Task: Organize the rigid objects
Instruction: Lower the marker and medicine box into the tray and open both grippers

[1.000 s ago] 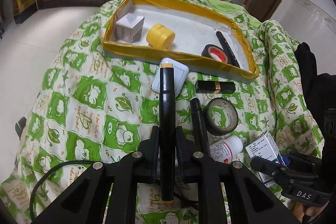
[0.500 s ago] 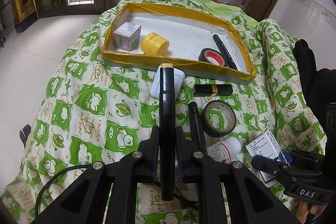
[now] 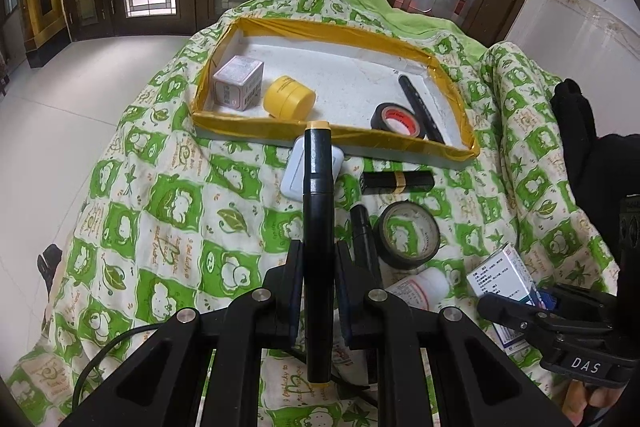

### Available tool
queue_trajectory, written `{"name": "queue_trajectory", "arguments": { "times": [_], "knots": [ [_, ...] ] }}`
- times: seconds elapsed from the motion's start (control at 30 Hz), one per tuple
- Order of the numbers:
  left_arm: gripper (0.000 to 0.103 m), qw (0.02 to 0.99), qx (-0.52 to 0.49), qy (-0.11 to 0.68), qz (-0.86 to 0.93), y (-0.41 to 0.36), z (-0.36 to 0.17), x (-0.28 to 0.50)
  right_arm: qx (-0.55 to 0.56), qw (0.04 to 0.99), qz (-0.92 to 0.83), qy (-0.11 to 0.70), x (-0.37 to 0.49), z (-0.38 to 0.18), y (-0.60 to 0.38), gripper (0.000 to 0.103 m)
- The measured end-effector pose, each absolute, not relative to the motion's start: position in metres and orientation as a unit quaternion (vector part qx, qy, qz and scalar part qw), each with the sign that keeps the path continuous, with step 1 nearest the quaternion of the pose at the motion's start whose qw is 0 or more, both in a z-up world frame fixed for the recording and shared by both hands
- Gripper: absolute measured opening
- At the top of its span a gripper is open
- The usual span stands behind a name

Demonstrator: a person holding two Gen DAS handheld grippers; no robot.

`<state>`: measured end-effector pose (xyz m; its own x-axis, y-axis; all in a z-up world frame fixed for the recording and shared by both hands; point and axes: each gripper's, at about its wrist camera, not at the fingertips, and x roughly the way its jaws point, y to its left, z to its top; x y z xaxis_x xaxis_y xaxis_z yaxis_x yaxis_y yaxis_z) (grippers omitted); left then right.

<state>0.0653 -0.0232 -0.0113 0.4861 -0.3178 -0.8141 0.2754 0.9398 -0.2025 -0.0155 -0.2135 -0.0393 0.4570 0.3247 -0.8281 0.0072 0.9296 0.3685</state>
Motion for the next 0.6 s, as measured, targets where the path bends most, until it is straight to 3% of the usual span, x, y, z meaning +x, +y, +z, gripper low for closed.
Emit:
{"name": "queue_trajectory", "arguments": {
  "times": [0.6],
  "knots": [
    [0.014, 0.858, -0.04, 0.468, -0.21, -0.052, 0.029, 0.122, 0.147, 0.859, 0.082, 0.484, 0.017, -0.007, -0.228, 0.033]
  ]
}}
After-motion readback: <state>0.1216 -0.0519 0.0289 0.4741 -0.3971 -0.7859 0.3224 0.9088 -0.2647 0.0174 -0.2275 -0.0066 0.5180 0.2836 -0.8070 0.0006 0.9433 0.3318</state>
